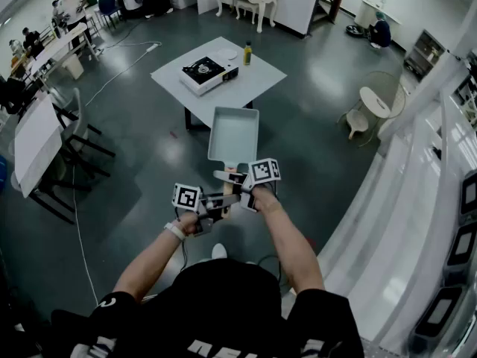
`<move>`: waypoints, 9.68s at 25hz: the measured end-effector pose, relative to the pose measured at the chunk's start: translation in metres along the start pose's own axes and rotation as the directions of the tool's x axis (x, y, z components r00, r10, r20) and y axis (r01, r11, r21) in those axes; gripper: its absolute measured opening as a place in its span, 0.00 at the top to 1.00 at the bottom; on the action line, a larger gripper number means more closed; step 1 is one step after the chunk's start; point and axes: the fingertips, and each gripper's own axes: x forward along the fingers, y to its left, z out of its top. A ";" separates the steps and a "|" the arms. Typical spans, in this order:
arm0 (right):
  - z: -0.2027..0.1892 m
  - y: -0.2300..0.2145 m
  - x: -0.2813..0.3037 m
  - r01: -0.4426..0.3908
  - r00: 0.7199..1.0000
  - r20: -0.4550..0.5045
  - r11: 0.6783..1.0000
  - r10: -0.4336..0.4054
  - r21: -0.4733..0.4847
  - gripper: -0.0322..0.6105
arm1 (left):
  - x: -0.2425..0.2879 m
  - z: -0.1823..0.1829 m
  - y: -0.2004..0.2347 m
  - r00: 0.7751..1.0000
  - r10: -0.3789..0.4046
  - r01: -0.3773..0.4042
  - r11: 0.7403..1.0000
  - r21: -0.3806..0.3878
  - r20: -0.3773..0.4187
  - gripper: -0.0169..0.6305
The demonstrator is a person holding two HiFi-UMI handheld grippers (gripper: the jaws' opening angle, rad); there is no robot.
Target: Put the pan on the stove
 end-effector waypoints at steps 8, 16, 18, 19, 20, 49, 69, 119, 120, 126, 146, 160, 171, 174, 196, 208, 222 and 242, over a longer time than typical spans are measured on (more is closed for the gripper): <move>0.011 -0.004 0.013 0.000 1.000 0.019 1.000 0.000 -0.004 0.68 | -0.009 0.013 0.007 1.000 -0.019 0.020 1.000 0.016 -0.021 0.81; 0.030 -0.018 0.024 0.059 0.998 0.033 0.998 -0.059 0.002 0.68 | -0.016 0.035 0.018 0.998 -0.050 0.050 0.999 -0.002 -0.035 0.81; 0.037 -0.015 0.026 0.027 0.999 0.037 1.000 -0.027 -0.013 0.68 | -0.014 0.041 0.021 0.998 -0.054 0.054 0.998 0.008 -0.046 0.81; 0.042 -0.010 0.028 -0.021 0.999 0.038 0.999 0.023 -0.035 0.68 | -0.012 0.044 0.021 0.997 -0.061 0.062 0.998 0.009 -0.049 0.81; 0.045 -0.008 0.030 -0.054 0.998 0.038 0.997 0.056 -0.046 0.68 | -0.010 0.047 0.023 0.996 -0.066 0.067 0.998 0.007 -0.052 0.81; 0.281 -0.146 -0.050 0.021 0.999 -0.043 0.999 -0.023 -0.036 0.67 | 0.156 0.258 0.128 0.999 -0.030 0.030 1.000 0.005 -0.030 0.81; 0.329 -0.187 -0.044 0.013 0.993 -0.116 1.000 -0.015 -0.013 0.66 | 0.176 0.312 0.167 0.999 0.030 -0.029 0.999 -0.025 0.030 0.81; 0.498 -0.248 0.117 -0.023 0.975 -0.220 0.999 0.013 -0.045 0.65 | 0.090 0.526 0.254 0.994 0.043 -0.042 0.999 -0.018 0.099 0.81; 0.501 -0.249 0.123 -0.022 0.975 -0.223 0.999 0.012 -0.044 0.65 | 0.084 0.530 0.259 0.993 0.061 -0.059 0.998 -0.026 0.100 0.81; 0.517 -0.257 0.161 -0.031 0.971 -0.240 0.999 0.021 -0.039 0.65 | 0.057 0.557 0.268 0.992 0.038 -0.034 0.999 -0.039 0.119 0.81; 0.556 -0.274 0.256 -0.067 0.957 -0.285 0.997 0.053 -0.040 0.65 | -0.016 0.624 0.308 0.982 0.096 -0.090 0.995 -0.045 0.163 0.81; 0.571 -0.296 0.281 -0.078 0.929 -0.364 0.997 0.063 -0.028 0.65 | -0.028 0.654 0.335 0.963 0.134 -0.123 0.991 -0.059 0.235 0.81; 0.587 -0.315 0.304 -0.106 0.909 -0.408 0.994 0.091 -0.015 0.65 | -0.037 0.679 0.360 0.948 0.157 -0.136 0.986 -0.093 0.276 0.81; 0.589 -0.324 0.311 -0.113 0.903 -0.419 0.994 0.098 -0.010 0.65 | -0.041 0.683 0.369 0.944 0.170 -0.146 0.984 -0.103 0.283 0.81; 0.575 -0.383 0.334 -0.181 0.874 -0.446 0.981 0.192 0.068 0.65 | -0.053 0.685 0.434 0.915 0.259 -0.239 0.966 -0.101 0.310 0.81; 0.561 -0.414 0.335 -0.141 0.862 -0.476 0.984 0.176 0.109 0.64 | -0.051 0.678 0.458 0.912 0.262 -0.229 0.964 -0.138 0.316 0.81; 0.565 -0.416 0.328 -0.124 0.868 -0.475 0.989 0.146 0.078 0.55 | -0.058 0.687 0.459 0.901 0.295 -0.269 0.955 -0.124 0.319 0.70; 0.597 -0.398 0.259 0.039 0.953 -0.292 0.988 -0.082 -0.149 0.50 | -0.126 0.684 0.421 0.790 0.405 -0.398 0.910 -0.117 0.460 0.68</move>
